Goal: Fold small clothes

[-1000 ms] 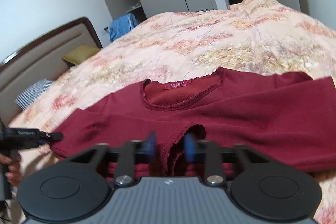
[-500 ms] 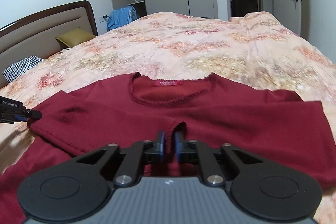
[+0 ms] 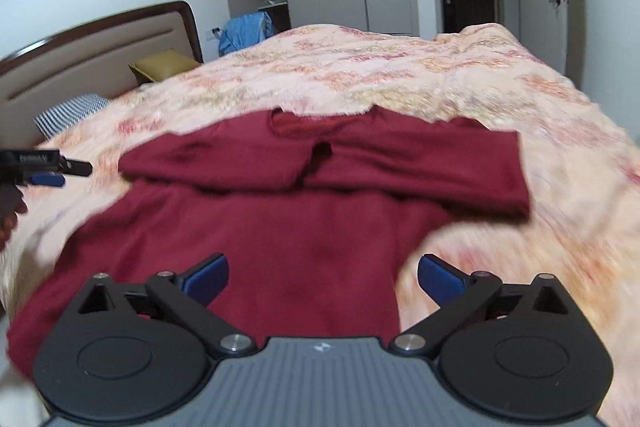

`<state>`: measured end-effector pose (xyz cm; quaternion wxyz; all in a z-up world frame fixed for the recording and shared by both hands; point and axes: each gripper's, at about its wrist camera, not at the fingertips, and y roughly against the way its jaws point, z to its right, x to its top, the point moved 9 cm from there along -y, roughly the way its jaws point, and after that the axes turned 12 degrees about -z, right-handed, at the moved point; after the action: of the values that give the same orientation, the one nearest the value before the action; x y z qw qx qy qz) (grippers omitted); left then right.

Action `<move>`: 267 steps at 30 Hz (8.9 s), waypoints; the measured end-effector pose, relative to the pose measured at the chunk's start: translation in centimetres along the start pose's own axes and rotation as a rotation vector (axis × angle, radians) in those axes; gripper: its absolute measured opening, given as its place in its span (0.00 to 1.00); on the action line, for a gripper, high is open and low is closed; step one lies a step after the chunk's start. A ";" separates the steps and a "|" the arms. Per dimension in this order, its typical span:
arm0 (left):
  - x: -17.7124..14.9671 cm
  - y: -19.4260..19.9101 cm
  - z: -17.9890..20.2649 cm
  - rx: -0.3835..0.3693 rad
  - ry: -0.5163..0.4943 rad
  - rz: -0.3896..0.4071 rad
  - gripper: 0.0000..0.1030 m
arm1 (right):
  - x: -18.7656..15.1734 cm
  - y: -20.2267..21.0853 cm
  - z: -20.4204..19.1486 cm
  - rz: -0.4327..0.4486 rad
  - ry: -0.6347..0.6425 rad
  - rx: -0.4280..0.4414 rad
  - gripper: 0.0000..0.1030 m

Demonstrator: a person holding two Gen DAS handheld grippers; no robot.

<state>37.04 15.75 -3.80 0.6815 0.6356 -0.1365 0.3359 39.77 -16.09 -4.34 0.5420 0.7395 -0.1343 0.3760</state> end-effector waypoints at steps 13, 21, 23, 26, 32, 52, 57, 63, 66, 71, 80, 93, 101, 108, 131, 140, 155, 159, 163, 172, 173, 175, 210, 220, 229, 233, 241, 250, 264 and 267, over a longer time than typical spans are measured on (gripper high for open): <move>-12.1 2.8 1.6 -0.097 -0.115 -0.069 0.99 | -11.4 5.2 0.1 -0.024 -0.180 0.010 1.00; -13.7 3.8 2.7 -0.107 -0.141 -0.122 0.58 | -12.9 6.7 -1.2 0.001 -0.203 -0.017 0.49; -13.9 4.1 3.1 -0.144 -0.141 -0.146 0.28 | -13.1 6.8 -1.5 0.002 -0.210 -0.031 0.25; -13.7 5.3 3.9 -0.139 -0.175 -0.139 0.05 | -13.0 7.2 -1.4 -0.004 -0.221 -0.034 0.08; -12.8 10.4 3.7 -0.105 -0.182 -0.039 0.03 | -11.6 11.4 -1.7 0.062 -0.166 -0.037 0.06; -15.8 9.4 2.5 -0.122 -0.118 -0.060 0.77 | -14.7 11.8 -2.2 0.009 -0.005 -0.104 0.54; -15.5 10.6 3.4 -0.087 -0.182 0.028 0.96 | -14.5 12.3 -5.4 0.045 0.171 -0.052 0.70; -15.8 11.2 5.8 -0.084 -0.294 0.071 0.99 | -15.7 10.3 -11.2 0.012 0.470 -0.053 0.70; -16.4 10.6 7.0 -0.098 -0.333 0.050 0.99 | -16.6 8.8 -13.7 -0.007 0.615 -0.077 0.63; -17.2 9.8 8.4 -0.122 -0.376 0.032 0.99 | -18.0 6.1 -16.0 -0.063 0.765 -0.133 0.53; -19.8 10.5 12.0 -0.208 -0.606 0.072 0.99 | -16.3 6.3 -15.3 -0.039 0.646 -0.096 0.13; -21.9 6.2 16.2 -0.119 -0.757 0.031 0.92 | -9.3 8.9 -10.2 -0.108 0.131 0.347 0.12; -20.4 6.1 13.9 -0.100 -0.662 0.037 0.58 | -9.7 9.8 -8.6 -0.098 0.027 0.413 0.12; -19.5 6.9 10.1 0.066 -0.641 0.097 0.46 | -8.8 9.9 -8.4 -0.067 -0.006 0.434 0.12; -13.5 10.6 9.5 0.039 -0.633 0.216 0.09 | -15.2 6.7 -12.6 -0.072 0.342 0.010 0.52; -13.6 11.6 9.6 0.063 -0.644 0.242 0.08 | -17.9 7.0 -11.2 0.018 0.528 -0.420 0.27; -16.2 20.1 8.9 0.016 -0.552 0.473 0.02 | -15.8 18.3 -10.8 0.369 0.418 -0.498 0.03; -17.5 24.5 8.3 -0.032 -0.522 0.459 0.02 | -15.9 23.1 -11.8 0.440 0.400 -0.395 0.04; -18.9 28.9 7.9 -0.059 -0.539 0.454 0.03 | -17.2 28.5 -12.6 0.480 0.388 -0.284 0.04; -16.1 28.6 7.8 -0.208 -0.455 0.334 0.03 | -16.4 31.4 -14.2 0.445 0.417 -0.275 0.04; -15.0 28.0 7.7 -0.240 -0.432 0.302 0.03 | -15.5 30.8 -13.9 0.439 0.412 -0.272 0.04; -12.6 26.6 7.8 -0.275 -0.413 0.250 0.03 | -13.6 29.8 -13.1 0.435 0.410 -0.262 0.04; 8.4 -6.6 7.9 -0.381 -0.279 -0.238 0.88 | 6.8 -3.3 1.9 -0.028 0.294 -0.120 0.30; 8.3 -3.2 6.9 -0.394 -0.285 -0.117 0.99 | 6.7 -1.7 0.9 0.009 0.255 -0.014 0.96; -0.3 -5.0 6.9 -0.253 -0.463 -0.158 0.99 | 1.7 -1.4 1.1 -0.039 0.300 -0.078 1.00; -0.4 -5.1 6.2 -0.187 -0.432 -0.077 0.99 | 1.1 -1.8 3.9 -0.003 0.168 -0.156 1.00; 4.0 -6.3 1.5 -0.015 -0.150 -0.010 0.99 | 1.1 -2.0 9.5 0.072 -0.106 -0.248 1.00; 4.3 -6.9 -1.8 -0.063 0.059 -0.032 0.99 | 0.0 -2.6 9.9 0.066 -0.135 -0.216 1.00; 3.1 -2.0 -1.0 -0.110 0.098 0.051 0.99 | -0.8 1.3 9.0 0.139 -0.198 -0.263 1.00; 1.1 -0.4 0.3 -0.107 0.058 0.065 0.99 | -2.0 3.4 8.1 0.175 -0.210 -0.239 1.00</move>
<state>38.21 15.82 -3.40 0.7070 0.5833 -0.1550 0.3686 39.65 -25.08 -4.45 0.5743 0.6906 -0.2975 0.3237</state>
